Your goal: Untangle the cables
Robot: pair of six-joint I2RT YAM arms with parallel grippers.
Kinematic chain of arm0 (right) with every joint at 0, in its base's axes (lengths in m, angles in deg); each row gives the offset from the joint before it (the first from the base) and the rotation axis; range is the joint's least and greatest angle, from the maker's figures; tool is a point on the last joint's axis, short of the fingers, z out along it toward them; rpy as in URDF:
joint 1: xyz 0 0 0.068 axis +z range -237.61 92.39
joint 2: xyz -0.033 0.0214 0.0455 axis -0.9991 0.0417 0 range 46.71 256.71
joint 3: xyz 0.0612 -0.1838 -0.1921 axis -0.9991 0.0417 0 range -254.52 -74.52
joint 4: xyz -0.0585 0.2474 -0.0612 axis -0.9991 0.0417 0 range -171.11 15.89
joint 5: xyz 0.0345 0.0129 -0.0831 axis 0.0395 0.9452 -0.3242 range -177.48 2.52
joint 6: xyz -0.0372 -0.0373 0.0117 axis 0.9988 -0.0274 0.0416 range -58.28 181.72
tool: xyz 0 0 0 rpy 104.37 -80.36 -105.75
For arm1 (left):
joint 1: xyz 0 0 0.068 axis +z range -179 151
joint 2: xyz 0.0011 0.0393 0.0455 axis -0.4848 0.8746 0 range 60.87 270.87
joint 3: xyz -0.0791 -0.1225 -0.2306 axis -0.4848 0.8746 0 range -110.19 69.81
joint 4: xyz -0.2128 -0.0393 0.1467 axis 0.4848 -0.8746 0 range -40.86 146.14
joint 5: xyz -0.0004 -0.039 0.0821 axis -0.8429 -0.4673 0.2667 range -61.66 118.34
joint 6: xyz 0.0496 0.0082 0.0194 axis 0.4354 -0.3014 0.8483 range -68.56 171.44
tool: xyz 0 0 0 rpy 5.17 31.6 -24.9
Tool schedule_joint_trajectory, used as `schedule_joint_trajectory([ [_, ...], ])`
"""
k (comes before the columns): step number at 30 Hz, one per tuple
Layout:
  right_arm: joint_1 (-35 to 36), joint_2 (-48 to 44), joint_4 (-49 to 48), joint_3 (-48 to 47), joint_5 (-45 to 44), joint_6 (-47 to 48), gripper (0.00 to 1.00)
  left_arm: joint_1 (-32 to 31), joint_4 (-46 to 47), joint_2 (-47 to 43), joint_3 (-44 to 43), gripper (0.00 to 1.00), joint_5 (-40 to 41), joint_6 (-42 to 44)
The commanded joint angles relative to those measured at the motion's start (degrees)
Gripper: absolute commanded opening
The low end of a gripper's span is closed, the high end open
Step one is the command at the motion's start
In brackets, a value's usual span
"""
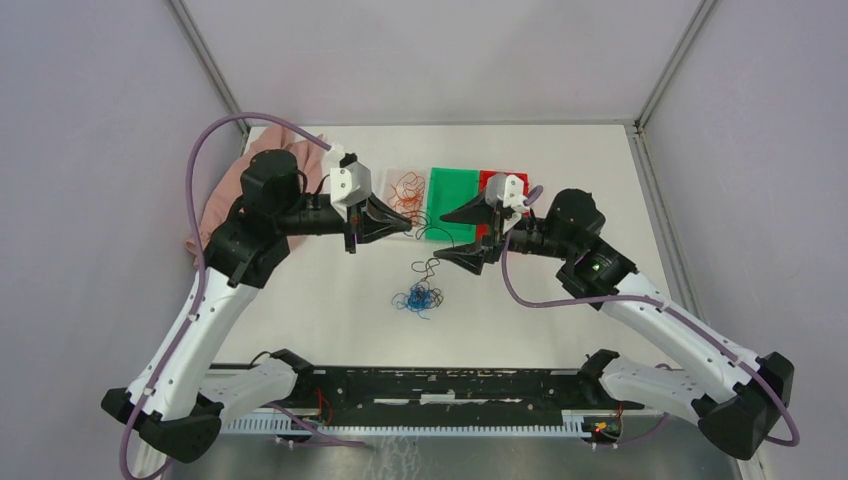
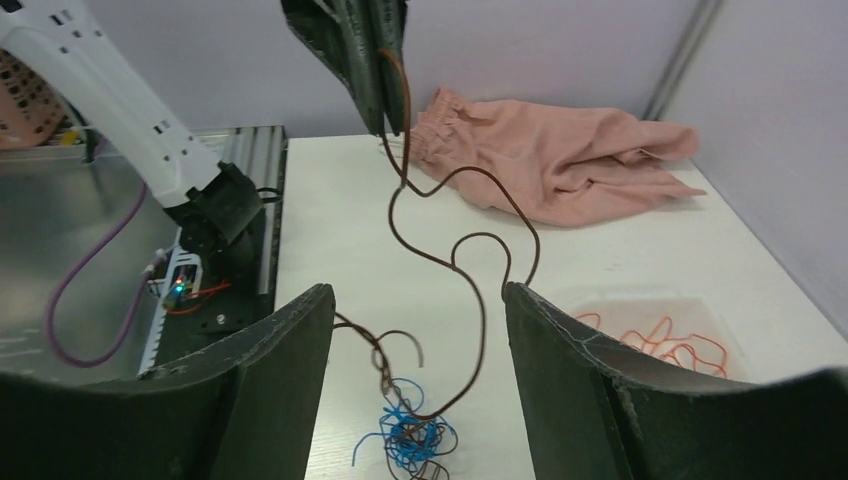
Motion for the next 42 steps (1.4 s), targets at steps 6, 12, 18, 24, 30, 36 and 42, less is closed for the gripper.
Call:
schedule_joint_trajectory([
  [6, 0.04, 2.75, -8.77, -2.08, 13.28, -5.87, 0.70, -0.18, 5.73, -0.62, 1.22, 0.03, -9.25, -13.35],
  [12, -0.01, 7.22, -14.75, -4.68, 14.42, -12.40, 0.68, -0.19, 8.20, -0.62, 2.77, 0.03, -11.29, -17.14],
  [18, 0.96, 12.21, -21.08, -6.39, 18.35, -19.00, 0.63, -0.31, 8.79, -0.11, 2.51, 0.03, -11.66, -17.53],
  [24, 2.34, 14.78, -21.60, -8.02, 18.62, -20.51, 0.50, -0.19, 10.09, -0.01, 2.54, 0.03, -11.91, -18.85],
  [30, 1.99, 14.50, -12.28, -9.35, 10.52, -15.82, 0.01, -0.26, 9.56, -0.27, 1.90, 0.21, -9.17, -18.00],
  [36, -3.61, 12.88, 6.62, -11.61, -5.52, -7.36, 0.01, -0.19, 3.57, -0.98, -0.69, 0.73, 2.67, -9.21],
  [42, -7.84, 13.74, 14.12, -12.73, -25.81, -2.02, 0.01, -0.22, 0.96, -1.24, -0.14, 0.99, 13.90, -4.47],
])
